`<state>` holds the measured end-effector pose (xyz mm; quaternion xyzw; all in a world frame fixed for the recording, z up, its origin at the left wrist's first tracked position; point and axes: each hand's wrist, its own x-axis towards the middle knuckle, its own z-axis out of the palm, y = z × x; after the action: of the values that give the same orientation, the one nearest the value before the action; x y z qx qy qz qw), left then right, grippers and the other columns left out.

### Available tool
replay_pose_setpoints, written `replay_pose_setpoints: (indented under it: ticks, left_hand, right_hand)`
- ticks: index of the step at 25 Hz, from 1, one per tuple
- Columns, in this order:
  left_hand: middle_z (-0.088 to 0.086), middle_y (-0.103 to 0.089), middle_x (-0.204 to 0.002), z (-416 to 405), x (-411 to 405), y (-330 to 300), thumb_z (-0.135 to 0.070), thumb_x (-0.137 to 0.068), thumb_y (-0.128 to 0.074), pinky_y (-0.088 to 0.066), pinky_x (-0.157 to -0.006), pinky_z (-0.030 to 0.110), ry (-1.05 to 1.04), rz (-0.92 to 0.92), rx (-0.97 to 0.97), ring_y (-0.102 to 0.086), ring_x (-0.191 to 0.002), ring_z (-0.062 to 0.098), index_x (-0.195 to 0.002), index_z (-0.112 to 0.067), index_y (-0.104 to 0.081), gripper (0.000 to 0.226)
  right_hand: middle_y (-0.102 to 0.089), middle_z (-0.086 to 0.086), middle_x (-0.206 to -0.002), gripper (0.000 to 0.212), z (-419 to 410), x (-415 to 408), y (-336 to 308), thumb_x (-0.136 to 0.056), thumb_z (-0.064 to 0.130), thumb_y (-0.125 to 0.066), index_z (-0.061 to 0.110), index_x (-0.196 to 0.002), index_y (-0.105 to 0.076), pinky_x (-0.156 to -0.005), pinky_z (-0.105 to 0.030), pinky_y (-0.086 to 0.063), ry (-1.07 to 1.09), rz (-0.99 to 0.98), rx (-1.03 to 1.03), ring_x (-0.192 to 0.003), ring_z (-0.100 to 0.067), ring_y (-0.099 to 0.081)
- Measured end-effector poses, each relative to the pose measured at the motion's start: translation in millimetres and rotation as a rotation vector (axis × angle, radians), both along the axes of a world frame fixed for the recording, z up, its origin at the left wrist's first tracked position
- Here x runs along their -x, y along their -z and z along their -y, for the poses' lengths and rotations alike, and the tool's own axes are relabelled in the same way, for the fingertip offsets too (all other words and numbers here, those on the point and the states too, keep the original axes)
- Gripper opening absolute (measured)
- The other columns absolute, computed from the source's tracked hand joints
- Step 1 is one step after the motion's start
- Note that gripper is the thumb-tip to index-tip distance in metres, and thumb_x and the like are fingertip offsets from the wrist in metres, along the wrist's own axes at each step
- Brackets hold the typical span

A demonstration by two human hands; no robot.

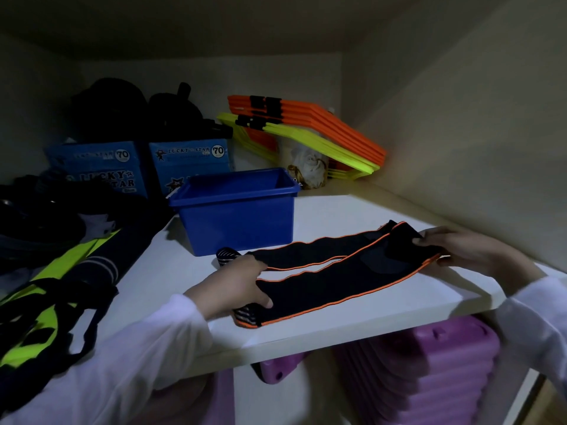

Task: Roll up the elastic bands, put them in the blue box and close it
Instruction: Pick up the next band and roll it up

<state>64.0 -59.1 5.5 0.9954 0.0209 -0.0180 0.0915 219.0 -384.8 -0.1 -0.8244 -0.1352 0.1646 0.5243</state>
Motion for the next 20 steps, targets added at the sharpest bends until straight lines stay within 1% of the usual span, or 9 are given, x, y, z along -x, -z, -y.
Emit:
replay_pose_setpoints:
  ticks: [2, 3, 5, 6, 8, 10, 13, 17, 20]
  left_hand:
    - [-0.013, -0.035, -0.067, -1, -1, -2, -0.032, -0.077, -0.069, -0.032, -0.074, 0.026, -0.010, 0.027, -0.055, -0.037, -0.091, 0.013, -0.091, -0.017, -0.059, 0.023]
    - [-0.014, -0.037, -0.066, -2, -2, -5, -0.029, -0.078, -0.068, -0.033, -0.073, 0.026, -0.025, 0.025, -0.029, -0.038, -0.086, 0.012, -0.100, -0.015, -0.063, 0.026]
    - [-0.009, -0.047, -0.066, -3, -2, -19, -0.018, -0.080, -0.066, -0.032, -0.059, 0.021, -0.055, 0.073, 0.074, -0.047, -0.070, 0.013, -0.106, -0.010, -0.065, 0.027]
    - [-0.004, -0.053, -0.071, -5, -4, -29, -0.014, -0.081, -0.065, -0.029, -0.054, 0.021, -0.079, 0.117, 0.118, -0.053, -0.072, 0.017, -0.106, -0.008, -0.065, 0.026]
    - [0.003, -0.054, -0.081, -15, -12, -45, -0.008, -0.082, -0.063, -0.030, -0.048, 0.017, -0.128, 0.195, 0.199, -0.056, -0.082, 0.026, -0.103, -0.008, -0.066, 0.021]
    - [0.001, -0.054, -0.070, -28, -20, -54, 0.000, -0.082, -0.061, -0.033, -0.041, 0.005, -0.166, 0.215, 0.332, -0.053, -0.065, 0.017, -0.090, -0.010, -0.068, 0.014]
    - [-0.003, -0.061, -0.053, -41, -33, -56, 0.011, -0.080, -0.054, -0.045, -0.045, 0.009, -0.216, 0.211, 0.506, -0.057, -0.048, 0.005, -0.063, -0.013, -0.064, 0.031]
    - [0.000, -0.061, -0.062, -48, -50, -50, 0.008, -0.079, -0.059, -0.046, -0.064, 0.025, -0.285, 0.261, 0.482, -0.056, -0.061, 0.012, -0.060, -0.016, -0.063, 0.030]
    - [0.002, -0.061, -0.070, -48, -59, -40, 0.004, -0.078, -0.064, -0.039, -0.073, 0.024, -0.326, 0.303, 0.416, -0.055, -0.075, 0.016, -0.065, -0.012, -0.065, 0.021]
  right_hand:
    - [-0.042, 0.003, -0.058, 0.023, 0, -3, -3, -0.092, 0.014, -0.053, 0.013, -0.069, -0.053, -0.056, -0.025, -0.028, 0.000, 0.042, 0.034, -0.055, -0.009, -0.039]
    - [-0.040, 0.001, -0.062, 0.021, -2, -4, -5, -0.092, 0.013, -0.054, 0.012, -0.071, -0.052, -0.057, -0.025, -0.029, 0.010, 0.055, 0.040, -0.059, -0.011, -0.037]
    - [-0.040, -0.002, -0.069, 0.013, -6, -6, -10, -0.090, 0.014, -0.056, 0.011, -0.078, -0.053, -0.061, -0.026, -0.032, 0.057, 0.063, 0.028, -0.066, -0.014, -0.037]
    - [-0.041, -0.002, -0.073, 0.011, -8, -8, -12, -0.090, 0.015, -0.057, 0.012, -0.080, -0.053, -0.062, -0.026, -0.034, 0.100, 0.069, 0.022, -0.070, -0.015, -0.039]
    - [-0.044, -0.002, -0.078, 0.011, -13, -14, -17, -0.089, 0.015, -0.058, 0.014, -0.079, -0.052, -0.065, -0.026, -0.036, 0.173, 0.085, 0.008, -0.075, -0.015, -0.041]
    - [-0.045, -0.004, -0.084, 0.010, -21, -21, -23, -0.088, 0.015, -0.058, 0.014, -0.080, -0.052, -0.072, -0.030, -0.040, 0.222, 0.111, 0.017, -0.082, -0.017, -0.043]
    - [-0.048, -0.008, -0.101, 0.011, -34, -36, -28, -0.088, 0.015, -0.058, 0.008, -0.095, -0.054, -0.085, -0.038, -0.042, 0.305, 0.190, 0.127, -0.097, -0.022, -0.042]
    - [-0.049, -0.011, -0.102, 0.026, -46, -54, -23, -0.087, 0.011, -0.058, -0.002, -0.109, -0.058, -0.089, -0.041, -0.042, 0.335, 0.168, 0.163, -0.096, -0.023, -0.042]
    - [-0.050, -0.012, -0.097, 0.015, -51, -61, -15, -0.085, 0.010, -0.060, -0.001, -0.095, -0.058, -0.076, -0.032, -0.035, 0.354, 0.163, 0.200, -0.091, -0.025, -0.043]
